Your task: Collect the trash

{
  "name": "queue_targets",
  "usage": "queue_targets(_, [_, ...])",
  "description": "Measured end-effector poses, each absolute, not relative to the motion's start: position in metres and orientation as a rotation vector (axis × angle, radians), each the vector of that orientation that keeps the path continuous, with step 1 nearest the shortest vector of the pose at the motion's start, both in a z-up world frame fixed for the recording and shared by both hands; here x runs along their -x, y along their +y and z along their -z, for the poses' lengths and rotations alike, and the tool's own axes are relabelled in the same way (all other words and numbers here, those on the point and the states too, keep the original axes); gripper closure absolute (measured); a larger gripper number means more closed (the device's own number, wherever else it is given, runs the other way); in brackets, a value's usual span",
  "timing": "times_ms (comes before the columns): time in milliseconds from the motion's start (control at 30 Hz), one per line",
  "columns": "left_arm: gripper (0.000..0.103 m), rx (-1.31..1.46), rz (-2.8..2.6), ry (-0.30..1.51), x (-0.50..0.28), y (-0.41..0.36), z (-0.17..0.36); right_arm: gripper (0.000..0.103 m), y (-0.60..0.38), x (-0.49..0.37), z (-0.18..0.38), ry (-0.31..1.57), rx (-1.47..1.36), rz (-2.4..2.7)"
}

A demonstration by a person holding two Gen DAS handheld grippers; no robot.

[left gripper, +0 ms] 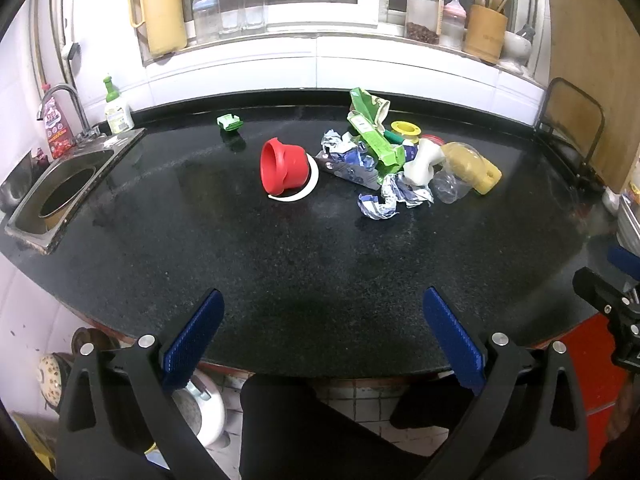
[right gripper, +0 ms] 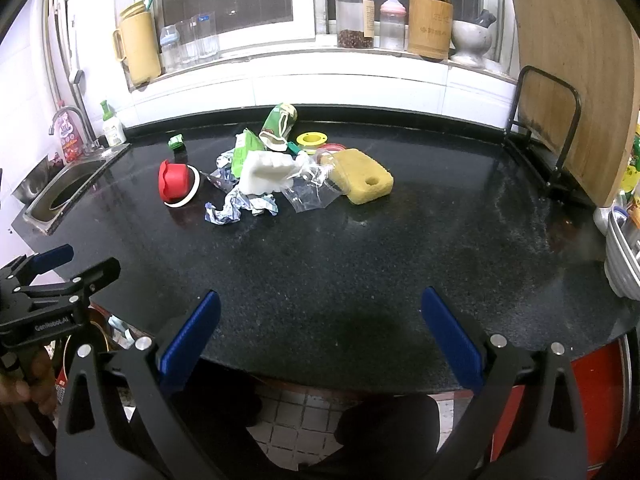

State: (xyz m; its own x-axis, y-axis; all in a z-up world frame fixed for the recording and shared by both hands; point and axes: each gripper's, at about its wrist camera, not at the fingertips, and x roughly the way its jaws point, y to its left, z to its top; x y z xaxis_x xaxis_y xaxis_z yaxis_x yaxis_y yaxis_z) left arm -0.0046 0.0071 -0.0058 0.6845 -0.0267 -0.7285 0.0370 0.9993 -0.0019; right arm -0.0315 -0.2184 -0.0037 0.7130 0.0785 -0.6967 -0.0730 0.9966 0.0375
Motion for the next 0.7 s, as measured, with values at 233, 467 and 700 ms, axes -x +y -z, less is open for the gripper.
queue_targets(233, [0.006, -0.017, 0.040, 0.814, 0.0039, 0.0066, 0.0030, 0.006, -0.2188, 0.0304, 0.0036, 0.768, -0.010, -0.080])
queue_targets(467, [0.006, -0.020, 0.037, 0.810, 0.0042, 0.0033, 0.0042, 0.006, -0.2201, 0.0319, 0.0045, 0.763, -0.015, -0.082])
queue_targets(700, [0.006, -0.023, 0.041, 0.812, 0.0052, 0.0026, 0.0047, 0.006, -0.2200, 0.0313, 0.0040, 0.762, -0.017, -0.083])
